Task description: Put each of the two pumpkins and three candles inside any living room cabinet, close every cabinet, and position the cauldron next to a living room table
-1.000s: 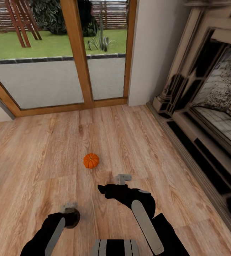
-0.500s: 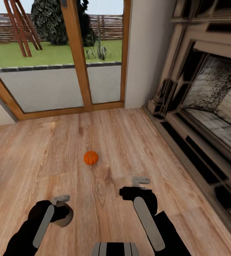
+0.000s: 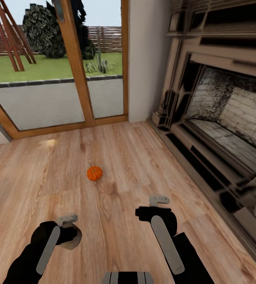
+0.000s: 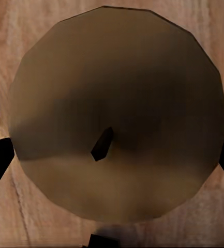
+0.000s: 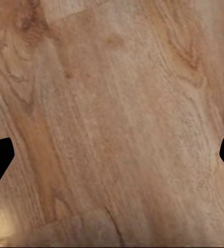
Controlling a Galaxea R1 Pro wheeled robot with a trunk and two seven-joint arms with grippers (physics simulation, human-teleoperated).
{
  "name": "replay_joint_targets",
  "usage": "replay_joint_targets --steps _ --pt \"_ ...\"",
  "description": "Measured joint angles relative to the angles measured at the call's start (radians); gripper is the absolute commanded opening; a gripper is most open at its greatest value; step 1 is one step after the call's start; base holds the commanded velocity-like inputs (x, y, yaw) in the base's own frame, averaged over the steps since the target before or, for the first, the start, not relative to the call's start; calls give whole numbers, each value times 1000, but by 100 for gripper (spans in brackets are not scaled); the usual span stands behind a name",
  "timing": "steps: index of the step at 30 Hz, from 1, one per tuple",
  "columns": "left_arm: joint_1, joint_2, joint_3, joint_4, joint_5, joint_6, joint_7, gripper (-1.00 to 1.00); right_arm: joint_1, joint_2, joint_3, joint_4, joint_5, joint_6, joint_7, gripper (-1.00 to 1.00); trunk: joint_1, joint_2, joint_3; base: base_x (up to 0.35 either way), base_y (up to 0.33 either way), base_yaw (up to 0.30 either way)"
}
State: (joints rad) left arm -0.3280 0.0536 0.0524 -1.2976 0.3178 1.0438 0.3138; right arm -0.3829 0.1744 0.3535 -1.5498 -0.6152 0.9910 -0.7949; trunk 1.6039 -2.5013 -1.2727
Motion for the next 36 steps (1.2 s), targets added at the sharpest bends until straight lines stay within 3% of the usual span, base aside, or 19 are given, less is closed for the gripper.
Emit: replay_joint_targets --steps 7,20,31,36 --pt "0 -3 -7 -1 -1 0 0 -100 -3 0 0 3 0 0 0 100 -3 2 17 -341 0 -130" --pt "0 -3 -8 -1 1 0 0 -100 -6 0 -1 4 0 6 0 100 -53 92 37 -318 0 -96" --pt "0 0 2 -5 -2 0 0 -100 -6 0 -1 4 0 40 2 100 -96 169 54 -43 0 -87" --pt "0 0 2 -8 0 0 0 -100 -6 0 -1 3 1 40 2 100 -114 204 62 -278 0 -82"
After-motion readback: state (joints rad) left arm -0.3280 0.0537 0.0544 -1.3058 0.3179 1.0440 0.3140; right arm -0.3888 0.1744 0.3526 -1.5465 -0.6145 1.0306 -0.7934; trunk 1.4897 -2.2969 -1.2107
